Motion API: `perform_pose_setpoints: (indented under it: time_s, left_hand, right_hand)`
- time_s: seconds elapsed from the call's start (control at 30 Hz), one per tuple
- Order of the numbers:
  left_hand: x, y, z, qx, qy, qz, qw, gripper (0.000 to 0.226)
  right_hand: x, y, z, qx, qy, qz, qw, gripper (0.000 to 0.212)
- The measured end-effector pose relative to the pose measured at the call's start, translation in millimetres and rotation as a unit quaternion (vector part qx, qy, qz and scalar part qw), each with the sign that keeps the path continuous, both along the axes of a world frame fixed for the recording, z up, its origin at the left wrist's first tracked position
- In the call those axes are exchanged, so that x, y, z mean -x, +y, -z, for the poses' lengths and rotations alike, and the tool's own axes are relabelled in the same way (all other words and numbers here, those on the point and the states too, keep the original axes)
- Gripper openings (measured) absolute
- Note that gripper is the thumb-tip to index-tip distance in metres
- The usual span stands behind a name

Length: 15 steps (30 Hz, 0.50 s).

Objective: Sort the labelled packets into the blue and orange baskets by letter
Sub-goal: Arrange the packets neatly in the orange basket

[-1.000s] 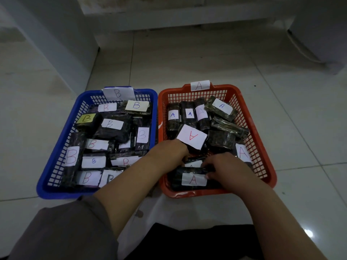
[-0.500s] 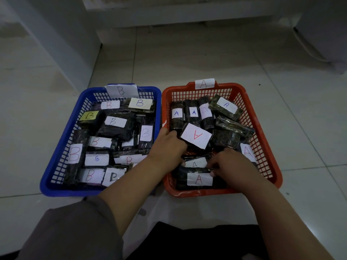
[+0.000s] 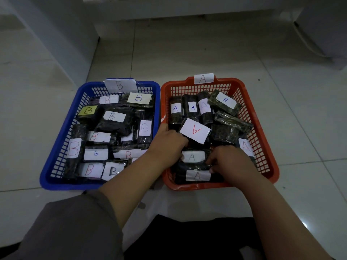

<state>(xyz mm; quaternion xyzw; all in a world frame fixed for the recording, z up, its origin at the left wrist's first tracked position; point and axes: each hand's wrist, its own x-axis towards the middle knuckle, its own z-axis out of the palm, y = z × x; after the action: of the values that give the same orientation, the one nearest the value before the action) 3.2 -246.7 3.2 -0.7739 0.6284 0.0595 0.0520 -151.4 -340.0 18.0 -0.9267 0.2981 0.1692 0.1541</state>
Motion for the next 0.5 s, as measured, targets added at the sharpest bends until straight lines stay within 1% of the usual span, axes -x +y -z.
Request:
perform_pose_setpoints:
  time_s: [0.07,0.17,0.27,0.33,0.5]
  left_hand:
    - [-2,2,3,0.015,-0.003,-0.017,1.000,0.027]
    - [-1,4,5,0.014,-0.002,-0.022,1.000,0.031]
    - [-1,5,4,0.008,0.004,-0.023,1.000,0.040]
    - [-1,6,3,0.004,0.006,-0.034,0.999,0.046]
    - [0,8,2,-0.002,-0.013,-0.045,0.999,0.045]
  right_hand:
    - [0,-1,2,-0.014,-0.002,0.012,1.000,0.027]
    - [-1,-1,4,-0.021,-0.013,0.032,0.999,0.029]
    - [-3,1,7,-0.005,-0.011,0.031,0.999,0.018]
    - [-6,1,8,0.006,-0.008,0.025,1.000,0.014]
    - [-13,2,13,0.053,-0.002,-0.008,0.999,0.016]
